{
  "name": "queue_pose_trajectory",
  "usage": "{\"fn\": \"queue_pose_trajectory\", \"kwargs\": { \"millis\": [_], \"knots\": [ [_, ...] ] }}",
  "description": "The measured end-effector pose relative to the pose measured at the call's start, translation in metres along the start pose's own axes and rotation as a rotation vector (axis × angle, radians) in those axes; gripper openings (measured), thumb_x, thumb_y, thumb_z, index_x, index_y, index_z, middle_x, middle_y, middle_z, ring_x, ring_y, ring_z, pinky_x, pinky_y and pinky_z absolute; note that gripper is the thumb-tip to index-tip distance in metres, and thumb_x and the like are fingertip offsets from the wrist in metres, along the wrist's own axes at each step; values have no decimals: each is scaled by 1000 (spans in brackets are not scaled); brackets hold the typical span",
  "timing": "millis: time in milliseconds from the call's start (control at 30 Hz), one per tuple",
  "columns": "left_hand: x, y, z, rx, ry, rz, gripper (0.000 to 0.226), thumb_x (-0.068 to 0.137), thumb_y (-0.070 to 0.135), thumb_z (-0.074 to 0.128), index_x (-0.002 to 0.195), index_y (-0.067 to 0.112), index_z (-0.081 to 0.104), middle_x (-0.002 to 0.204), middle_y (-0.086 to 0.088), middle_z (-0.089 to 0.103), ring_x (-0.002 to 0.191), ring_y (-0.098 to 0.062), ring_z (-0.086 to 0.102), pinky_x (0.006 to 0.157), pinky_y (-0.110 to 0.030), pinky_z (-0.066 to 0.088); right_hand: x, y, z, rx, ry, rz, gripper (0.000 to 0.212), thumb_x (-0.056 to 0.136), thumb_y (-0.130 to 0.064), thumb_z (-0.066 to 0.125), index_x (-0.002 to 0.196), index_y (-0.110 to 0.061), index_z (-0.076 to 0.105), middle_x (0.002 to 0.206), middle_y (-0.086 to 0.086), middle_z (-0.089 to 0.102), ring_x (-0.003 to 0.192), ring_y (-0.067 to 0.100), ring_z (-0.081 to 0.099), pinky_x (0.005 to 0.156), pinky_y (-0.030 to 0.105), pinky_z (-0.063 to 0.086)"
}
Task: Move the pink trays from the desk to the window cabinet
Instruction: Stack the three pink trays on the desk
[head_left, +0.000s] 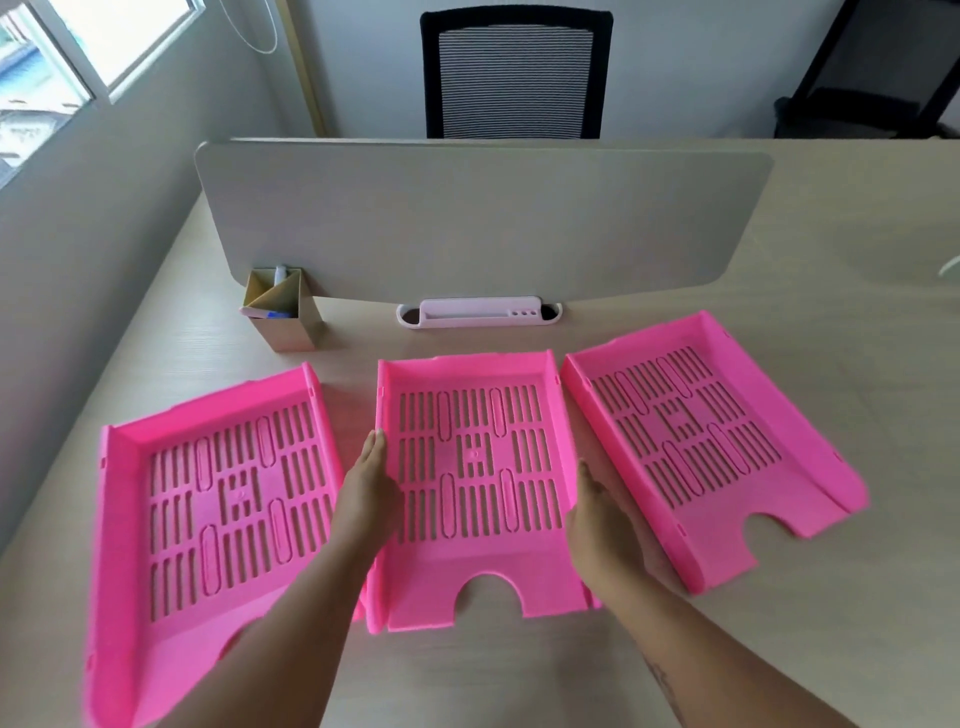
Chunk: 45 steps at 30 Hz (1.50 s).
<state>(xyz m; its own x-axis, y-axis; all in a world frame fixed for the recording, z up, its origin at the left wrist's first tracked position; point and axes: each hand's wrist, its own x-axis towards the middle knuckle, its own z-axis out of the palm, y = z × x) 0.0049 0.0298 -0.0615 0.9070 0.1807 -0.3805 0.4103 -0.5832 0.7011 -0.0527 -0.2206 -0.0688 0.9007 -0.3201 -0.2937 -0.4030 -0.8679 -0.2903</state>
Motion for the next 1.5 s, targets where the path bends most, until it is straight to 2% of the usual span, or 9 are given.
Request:
{"fn": "queue_pose_trajectory", "kwargs": {
  "millis": [167,233,333,433,600,767,1000,1233,1500],
  "knots": [
    [6,3,-13,43,-83,86,72,90,-11,30,152,25,26,157,8,27,142,-17,35,116,-40,31,-14,-3,14,45,-16,30,65,97,-4,42,155,-12,13,118,11,62,58,10,51,43,18,41],
    [1,5,-14,20,-121,90,69,93,-9,29,150,31,29,135,15,46,99,-4,64,76,-21,59,-15,-4,13,76,-15,36,65,98,-6,43,154,-13,13,110,8,63,56,10,49,42,18,36],
    [4,3,-15,11,-109,104,65,96,-6,30,150,30,31,110,12,51,62,2,59,39,-13,48,-11,-2,13,99,-22,33,64,97,-7,44,154,-16,15,86,-1,48,49,4,39,42,17,32],
    [3,3,-16,19,-117,71,65,94,-5,34,151,25,28,113,10,54,67,-11,66,45,-24,55,-9,-1,6,133,-21,-4,63,97,-7,46,153,-16,19,75,-6,43,51,5,45,47,20,45],
    [1,25,-13,275,122,273,51,88,7,54,138,8,47,137,-13,54,121,-29,50,101,-49,45,-3,6,-28,198,19,-77,47,96,-22,49,142,-14,39,116,6,62,80,16,68,71,30,60],
    [-7,82,32,287,130,403,48,92,16,55,138,5,47,139,-15,54,128,-31,48,107,-46,39,54,48,-87,264,137,-64,37,95,-25,50,128,-9,52,119,8,63,89,17,62,75,30,53],
    [-47,153,148,110,-51,362,44,92,17,57,135,9,52,134,-9,59,110,-26,62,94,-42,52,118,150,-142,170,215,-10,35,93,-19,48,122,-2,59,117,16,64,97,29,62,78,33,50],
    [-70,167,231,33,-150,10,21,94,15,54,114,8,54,87,2,62,61,-2,56,37,-8,40,138,223,-144,30,152,91,40,92,-19,55,129,-3,52,124,17,53,101,30,56,78,40,55],
    [-67,177,238,80,-99,22,10,92,11,48,91,6,57,73,-4,62,53,-16,56,45,-30,51,139,246,-154,188,88,183,31,92,-7,48,118,6,58,106,24,66,60,23,53,43,19,30]
  ]
}}
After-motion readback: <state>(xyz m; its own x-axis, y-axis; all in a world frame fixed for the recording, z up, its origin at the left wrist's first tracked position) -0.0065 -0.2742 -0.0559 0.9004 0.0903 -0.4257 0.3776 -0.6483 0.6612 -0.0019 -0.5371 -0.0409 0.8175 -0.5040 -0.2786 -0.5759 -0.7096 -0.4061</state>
